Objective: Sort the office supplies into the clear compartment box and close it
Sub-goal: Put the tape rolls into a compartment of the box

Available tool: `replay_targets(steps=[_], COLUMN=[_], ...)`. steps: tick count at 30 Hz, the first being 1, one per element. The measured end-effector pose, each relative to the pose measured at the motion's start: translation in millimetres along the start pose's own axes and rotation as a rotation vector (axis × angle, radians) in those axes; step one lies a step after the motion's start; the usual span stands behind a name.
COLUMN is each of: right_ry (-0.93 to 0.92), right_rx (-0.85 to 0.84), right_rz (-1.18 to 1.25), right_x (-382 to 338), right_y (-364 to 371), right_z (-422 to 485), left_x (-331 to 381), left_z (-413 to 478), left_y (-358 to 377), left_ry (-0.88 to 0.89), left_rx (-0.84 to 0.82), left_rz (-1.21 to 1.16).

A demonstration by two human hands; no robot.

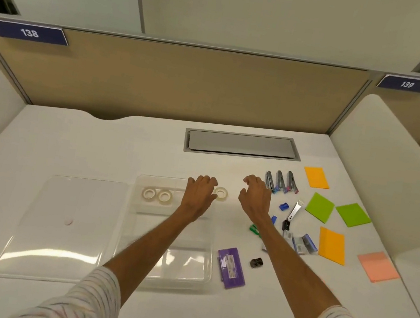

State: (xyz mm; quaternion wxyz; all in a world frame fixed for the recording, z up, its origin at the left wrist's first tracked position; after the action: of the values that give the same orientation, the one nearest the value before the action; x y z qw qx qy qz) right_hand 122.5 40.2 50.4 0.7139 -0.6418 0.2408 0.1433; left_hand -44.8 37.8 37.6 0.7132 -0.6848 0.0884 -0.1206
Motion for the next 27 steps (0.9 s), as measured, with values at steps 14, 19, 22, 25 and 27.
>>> replay_targets(steps=[14, 19, 22, 25, 27], right_ry=[0.173, 0.19, 0.173, 0.156, 0.146], right_rx=[-0.143, -0.169, -0.18, -0.149, -0.124], right_rz=[0.07, 0.104, 0.095, 0.078, 0.083], right_x=[73.3, 86.2, 92.2, 96.2, 96.9], right_y=[13.5, 25.7, 34.2, 39.5, 41.2], right_z=[41.9, 54.5, 55.3, 57.0, 58.1], left_x=[37.2, 39.0, 43.2, 44.2, 41.9], left_z=[48.4, 63.1, 68.6, 71.8, 72.3], left_y=[44.7, 62.2, 70.3, 76.2, 78.7], left_ry=[0.03, -0.044, -0.076, -0.062, -0.057], left_rx=[-0.172, -0.276, -0.305, -0.317, -0.305], left_rz=[0.11, 0.174, 0.178, 0.186, 0.171])
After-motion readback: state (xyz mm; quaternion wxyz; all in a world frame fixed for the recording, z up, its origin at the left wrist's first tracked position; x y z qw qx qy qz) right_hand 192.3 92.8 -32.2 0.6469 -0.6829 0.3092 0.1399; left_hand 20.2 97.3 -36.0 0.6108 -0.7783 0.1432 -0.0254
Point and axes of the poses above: each hand's wrist, its own z-axis towards the middle knuckle, its own y-axis out of the palm, x = y × z, the point moved 5 cm from there along z, towards the middle knuckle, and after that the axes turned 12 degrees about z, right-handed, at the moved point
